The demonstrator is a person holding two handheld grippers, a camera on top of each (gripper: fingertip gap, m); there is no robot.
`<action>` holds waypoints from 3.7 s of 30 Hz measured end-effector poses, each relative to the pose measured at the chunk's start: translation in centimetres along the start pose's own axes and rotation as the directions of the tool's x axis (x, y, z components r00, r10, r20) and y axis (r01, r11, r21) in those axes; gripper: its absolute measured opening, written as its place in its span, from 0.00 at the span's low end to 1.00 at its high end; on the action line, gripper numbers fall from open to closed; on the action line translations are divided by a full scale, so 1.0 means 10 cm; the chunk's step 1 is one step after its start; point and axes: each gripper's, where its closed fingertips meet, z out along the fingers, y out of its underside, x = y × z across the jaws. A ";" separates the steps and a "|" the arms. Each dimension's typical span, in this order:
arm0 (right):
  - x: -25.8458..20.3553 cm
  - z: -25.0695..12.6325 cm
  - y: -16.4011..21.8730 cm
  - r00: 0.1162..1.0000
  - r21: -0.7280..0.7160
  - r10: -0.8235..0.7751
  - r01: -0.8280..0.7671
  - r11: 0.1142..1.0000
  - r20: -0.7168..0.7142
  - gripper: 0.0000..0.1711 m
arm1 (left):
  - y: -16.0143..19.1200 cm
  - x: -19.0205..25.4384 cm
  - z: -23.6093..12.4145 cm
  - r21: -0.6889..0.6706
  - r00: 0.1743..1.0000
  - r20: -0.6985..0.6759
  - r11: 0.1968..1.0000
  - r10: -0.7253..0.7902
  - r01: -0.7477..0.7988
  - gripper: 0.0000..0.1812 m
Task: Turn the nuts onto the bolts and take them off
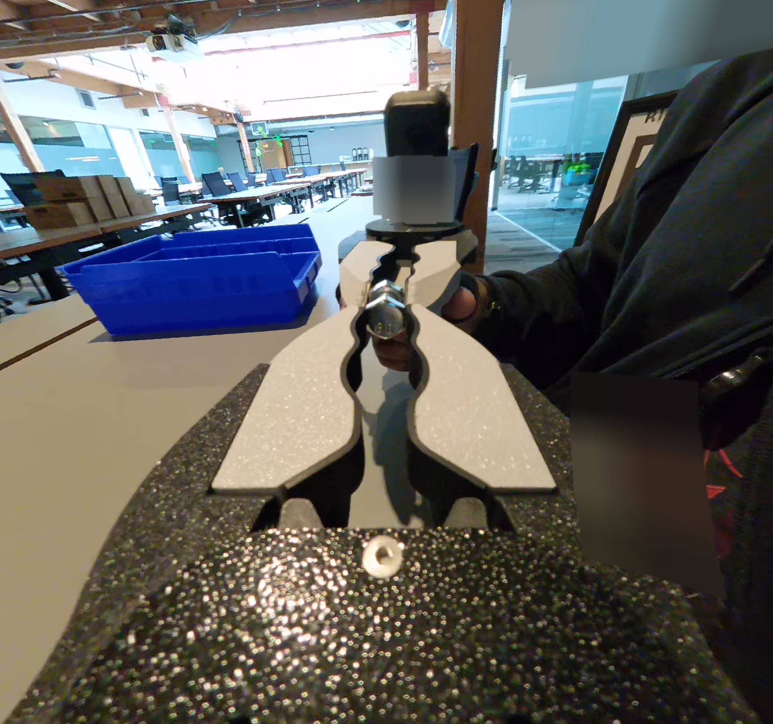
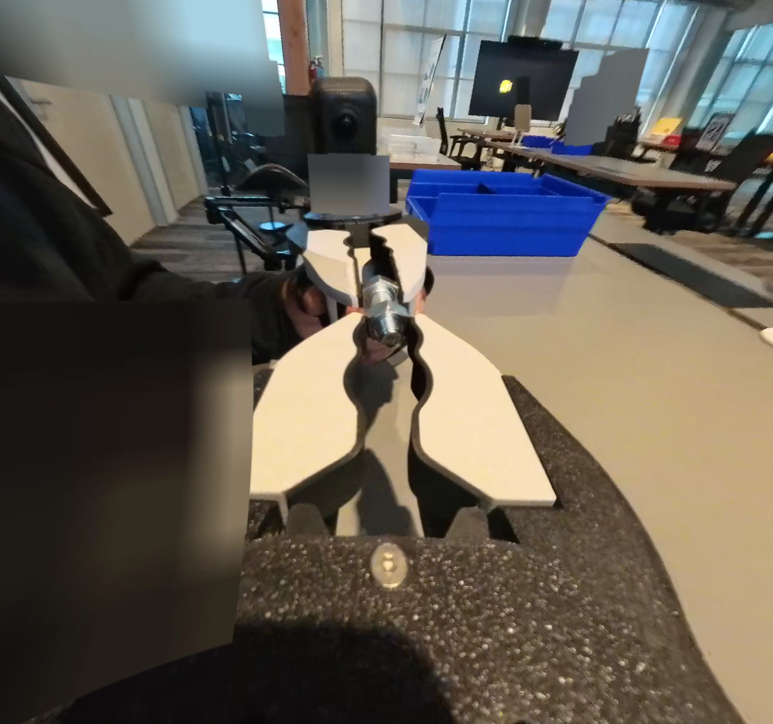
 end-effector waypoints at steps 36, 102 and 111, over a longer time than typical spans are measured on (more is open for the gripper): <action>0.05 -0.04 -0.08 0.874 0.092 0.425 -0.455 0.886 0.234 0.23 | -0.11 -0.02 -0.04 0.056 0.998 0.039 0.997 0.045 -0.047 0.09; -0.03 0.01 -0.07 0.995 -0.004 -0.076 0.076 0.997 -0.059 0.11 | -0.09 0.02 -0.03 0.050 1.000 -0.001 0.998 0.029 -0.029 0.09; -0.06 -0.04 -0.10 0.874 0.075 0.403 -0.436 0.897 0.271 0.14 | -0.12 0.01 -0.03 0.047 0.995 0.045 0.994 0.093 -0.095 0.09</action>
